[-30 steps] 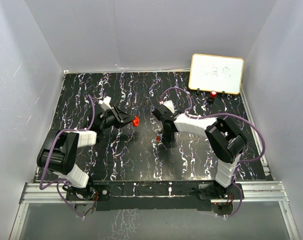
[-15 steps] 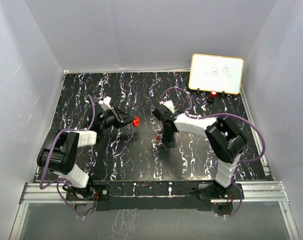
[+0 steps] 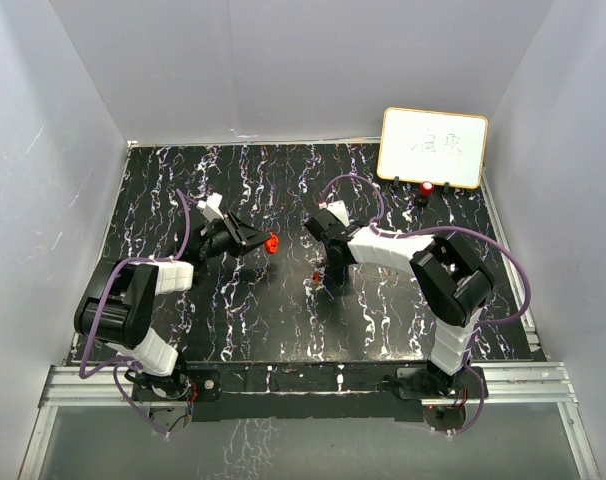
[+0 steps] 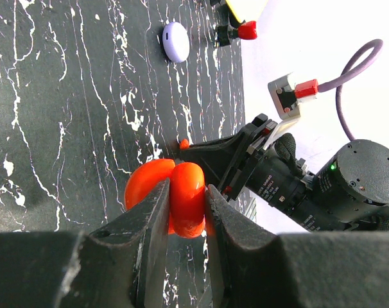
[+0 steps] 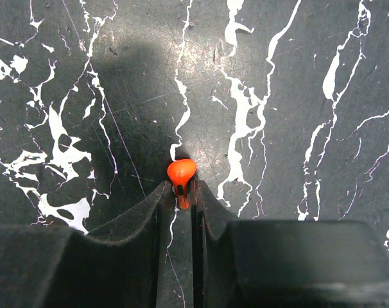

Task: Insert the wireless bluetooth earbuds into the charging case
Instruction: Pick up the earbud from the center of the board, then place the earbud at the center of the board.

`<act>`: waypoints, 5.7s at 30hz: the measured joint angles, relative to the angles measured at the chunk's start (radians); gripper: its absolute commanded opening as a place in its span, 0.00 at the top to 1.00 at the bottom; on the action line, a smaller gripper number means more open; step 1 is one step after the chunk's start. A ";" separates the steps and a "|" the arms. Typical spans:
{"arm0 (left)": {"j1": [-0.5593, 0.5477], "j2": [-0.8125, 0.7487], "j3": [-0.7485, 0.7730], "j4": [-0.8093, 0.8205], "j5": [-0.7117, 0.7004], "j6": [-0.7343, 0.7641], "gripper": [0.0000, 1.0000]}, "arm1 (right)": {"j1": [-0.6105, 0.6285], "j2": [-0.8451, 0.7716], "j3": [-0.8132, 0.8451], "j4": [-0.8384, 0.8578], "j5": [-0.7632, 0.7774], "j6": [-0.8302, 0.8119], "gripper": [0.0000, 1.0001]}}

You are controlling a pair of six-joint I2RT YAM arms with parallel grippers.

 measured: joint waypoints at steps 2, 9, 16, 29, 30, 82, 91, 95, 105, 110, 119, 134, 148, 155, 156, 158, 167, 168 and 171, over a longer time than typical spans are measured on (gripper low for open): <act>0.000 0.000 0.000 0.000 0.000 0.000 1.00 | 0.000 0.000 0.000 0.000 0.000 -0.001 0.83; 0.000 0.001 0.000 0.000 0.000 -0.002 1.00 | 0.000 0.000 0.000 0.000 -0.003 -0.003 0.83; 0.000 0.001 0.000 0.000 0.000 -0.002 1.00 | 0.000 0.000 0.000 0.006 -0.002 -0.011 0.83; 0.000 0.001 0.000 0.000 0.000 -0.002 1.00 | 0.000 0.006 0.013 0.021 -0.003 -0.025 0.85; 0.000 0.001 0.000 0.000 0.000 -0.002 1.00 | 0.000 0.006 0.013 0.021 -0.003 -0.025 0.86; 0.000 0.002 0.000 0.000 0.000 -0.002 1.00 | 0.000 0.006 0.016 0.026 0.005 -0.028 0.98; 0.000 0.002 0.002 0.007 0.001 -0.014 1.00 | -0.001 -0.171 -0.145 0.230 -0.034 -0.058 1.00; 0.000 0.002 0.017 0.008 0.001 -0.023 1.00 | -0.006 -0.319 -0.238 0.414 -0.078 -0.081 1.00; -0.054 0.019 0.086 0.038 -0.005 -0.065 1.00 | -0.027 -0.454 -0.491 0.946 -0.280 -0.126 1.00; -0.077 0.034 0.095 0.051 -0.010 -0.082 1.00 | -0.045 -0.457 -0.609 1.183 -0.356 -0.133 1.00; -0.097 0.046 0.101 0.073 -0.027 -0.113 1.00 | -0.050 -0.352 -0.767 1.739 -0.432 -0.160 1.00; -0.127 0.066 0.109 0.136 -0.029 -0.197 1.00 | -0.050 -0.056 -0.735 1.988 -0.523 -0.183 1.00; -0.127 0.089 0.109 0.178 -0.011 -0.244 1.00 | -0.051 -0.066 -0.697 1.988 -0.525 -0.207 1.00; -0.120 0.032 0.109 0.048 -0.042 -0.161 1.00 | -0.060 -0.362 -0.718 1.781 -0.470 -0.201 1.00; -0.117 0.018 0.109 0.031 -0.047 -0.148 1.00 | -0.060 -0.421 -0.702 1.683 -0.448 -0.199 1.00; -0.112 -0.009 0.109 -0.004 -0.057 -0.124 1.00 | -0.060 -0.505 -0.636 1.464 -0.402 -0.192 1.00; -0.105 -0.042 0.109 -0.066 -0.076 -0.073 1.00 | -0.060 -0.541 -0.444 0.796 -0.304 -0.151 1.00; -0.105 -0.042 0.109 -0.069 -0.076 -0.070 1.00 | -0.060 -0.525 -0.431 0.745 -0.304 -0.145 1.00; -0.105 -0.042 0.109 -0.076 -0.076 -0.064 1.00 | -0.060 -0.467 -0.391 0.615 -0.305 -0.125 1.00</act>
